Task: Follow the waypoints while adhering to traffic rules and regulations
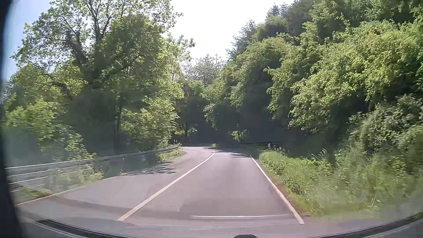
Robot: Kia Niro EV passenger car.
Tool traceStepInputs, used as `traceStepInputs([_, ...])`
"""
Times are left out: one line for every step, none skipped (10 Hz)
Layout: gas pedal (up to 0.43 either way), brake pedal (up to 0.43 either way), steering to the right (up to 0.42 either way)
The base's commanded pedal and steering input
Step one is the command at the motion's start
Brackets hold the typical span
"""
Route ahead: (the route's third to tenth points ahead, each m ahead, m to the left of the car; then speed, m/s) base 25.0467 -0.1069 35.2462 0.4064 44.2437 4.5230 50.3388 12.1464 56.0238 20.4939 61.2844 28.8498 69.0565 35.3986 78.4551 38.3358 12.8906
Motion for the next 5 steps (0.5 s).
traceStepInputs([0.189, 0.000, 0.030])
traceStepInputs([0.169, 0.000, 0.017])
traceStepInputs([0.157, 0.000, 0.010])
traceStepInputs([0.130, 0.000, 0.005])
traceStepInputs([0.087, 0.000, 0.005])
